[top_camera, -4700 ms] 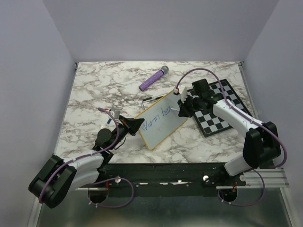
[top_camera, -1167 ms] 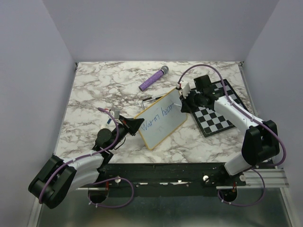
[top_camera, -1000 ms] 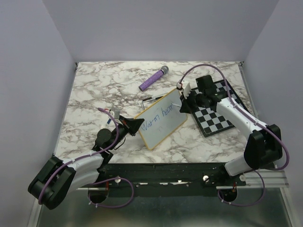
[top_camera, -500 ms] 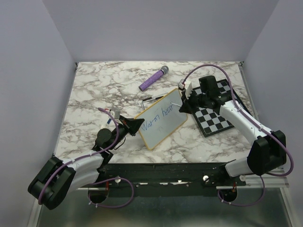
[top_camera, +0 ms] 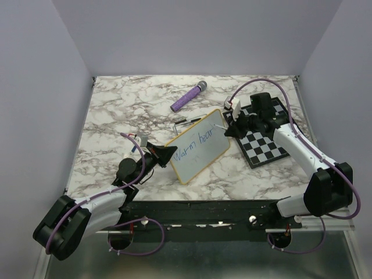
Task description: Write a sentence on the whiteboard
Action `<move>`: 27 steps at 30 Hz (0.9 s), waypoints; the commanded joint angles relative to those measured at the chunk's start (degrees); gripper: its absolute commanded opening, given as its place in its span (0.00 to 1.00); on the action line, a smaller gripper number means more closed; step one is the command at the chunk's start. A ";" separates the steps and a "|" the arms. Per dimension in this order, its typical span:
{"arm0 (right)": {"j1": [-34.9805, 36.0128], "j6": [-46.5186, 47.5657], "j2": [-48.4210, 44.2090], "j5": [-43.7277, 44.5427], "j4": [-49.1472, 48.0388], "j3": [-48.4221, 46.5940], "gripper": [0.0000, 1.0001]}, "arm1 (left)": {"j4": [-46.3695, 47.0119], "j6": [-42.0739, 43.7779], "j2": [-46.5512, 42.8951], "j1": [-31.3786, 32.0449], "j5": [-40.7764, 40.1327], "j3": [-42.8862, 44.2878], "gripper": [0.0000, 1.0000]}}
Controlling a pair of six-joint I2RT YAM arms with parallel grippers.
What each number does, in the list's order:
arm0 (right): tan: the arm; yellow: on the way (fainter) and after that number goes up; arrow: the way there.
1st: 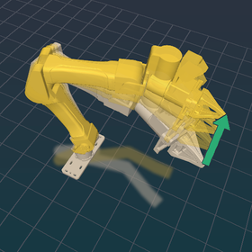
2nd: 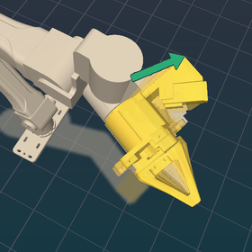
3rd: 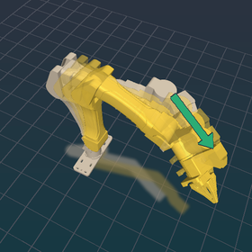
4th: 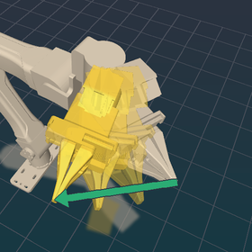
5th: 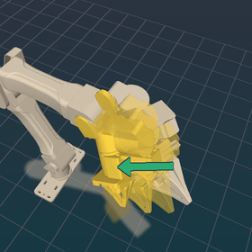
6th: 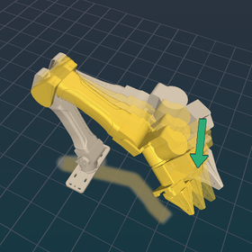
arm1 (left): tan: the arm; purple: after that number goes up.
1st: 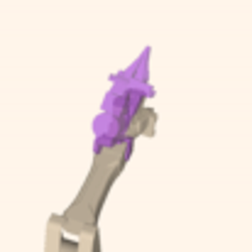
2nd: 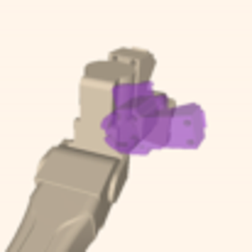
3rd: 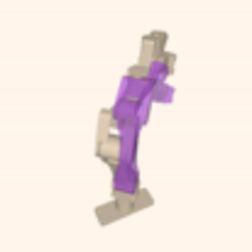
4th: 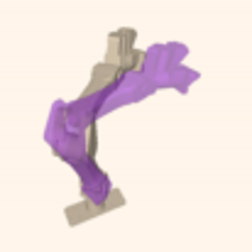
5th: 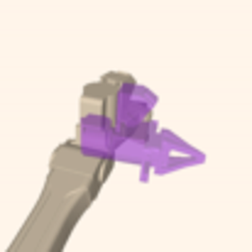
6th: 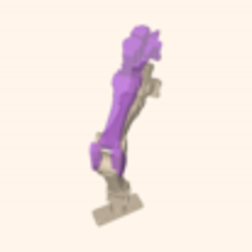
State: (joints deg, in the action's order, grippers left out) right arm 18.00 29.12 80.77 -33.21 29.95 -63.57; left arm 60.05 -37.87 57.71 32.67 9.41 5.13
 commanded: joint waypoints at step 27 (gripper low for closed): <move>-0.16 3.66 -0.70 -2.65 1.77 0.47 0.01 | -2.66 1.66 -0.67 0.29 2.90 0.50 0.00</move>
State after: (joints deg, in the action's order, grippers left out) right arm 18.00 32.03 80.77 -34.17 31.07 -63.57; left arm 59.88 -37.67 57.49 32.64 9.69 5.13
